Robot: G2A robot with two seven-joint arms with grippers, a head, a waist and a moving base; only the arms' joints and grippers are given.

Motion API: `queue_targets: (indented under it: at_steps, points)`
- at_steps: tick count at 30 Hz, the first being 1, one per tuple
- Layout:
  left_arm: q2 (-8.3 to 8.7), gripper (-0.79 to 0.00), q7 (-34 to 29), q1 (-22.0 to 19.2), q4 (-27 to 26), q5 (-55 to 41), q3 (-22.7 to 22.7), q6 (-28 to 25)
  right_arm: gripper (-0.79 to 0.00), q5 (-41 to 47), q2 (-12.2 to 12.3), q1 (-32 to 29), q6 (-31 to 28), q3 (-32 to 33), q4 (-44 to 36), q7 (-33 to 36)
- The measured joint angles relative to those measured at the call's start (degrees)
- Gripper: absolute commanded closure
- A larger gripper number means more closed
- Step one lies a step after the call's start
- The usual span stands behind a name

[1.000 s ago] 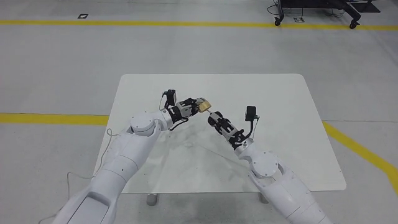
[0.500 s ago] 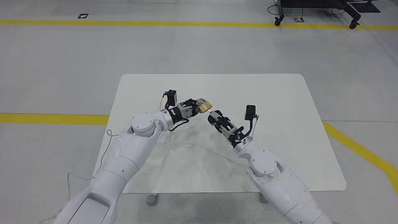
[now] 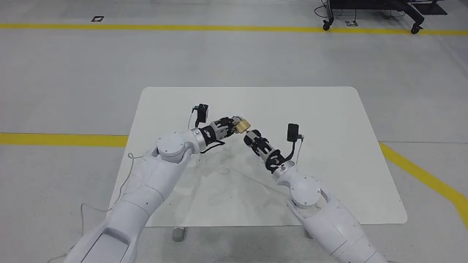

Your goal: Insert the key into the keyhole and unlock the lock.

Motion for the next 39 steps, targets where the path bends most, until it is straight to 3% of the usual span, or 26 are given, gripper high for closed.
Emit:
queue_targets:
  at_steps: [22,23,24,26,30,33,34,35,39]
  points:
    - [-0.11,0.000,0.11,0.79,-1.37,2.66,-0.53,0.77,0.000,-1.74,-1.11,-0.42,1.37,0.79,-0.16,-1.03]
    - [-0.13,0.000,0.08,0.79,-1.33,2.67,-0.57,0.78,-0.028,-1.81,-1.15,-0.45,1.35,0.83,-0.16,-1.04]
    - [-0.14,0.000,0.05,0.77,-1.29,2.69,-0.61,0.84,-0.169,-1.90,-1.20,-0.48,1.34,0.89,-0.15,-1.05]
    - [-0.16,0.000,-0.06,0.73,-1.22,2.76,-0.66,0.96,-0.256,-2.05,-1.27,-0.55,1.37,0.99,-0.16,-1.13]
    - [-0.23,0.000,-0.18,0.57,-0.94,2.75,-0.85,1.30,-0.160,-2.07,-1.42,-0.64,1.50,1.20,-0.15,-0.53]
    - [-0.29,0.000,-0.19,0.49,-0.80,2.82,-0.89,1.51,-0.132,-2.14,-1.50,-0.74,1.56,1.44,-0.16,-0.21]
    - [-0.30,0.000,-0.18,0.46,-0.77,2.87,-0.90,1.58,-0.058,-2.18,-1.52,-0.81,1.54,1.53,-0.22,-0.14]
    - [-0.32,0.000,-0.16,0.44,-0.74,2.88,-0.93,1.62,-0.043,-2.25,-1.53,-0.88,1.47,1.61,-0.28,-0.08]
    - [-0.40,0.000,-0.12,0.39,-0.58,2.92,-1.08,1.53,-0.086,-2.57,-1.59,-1.30,1.31,2.04,-0.53,0.19]
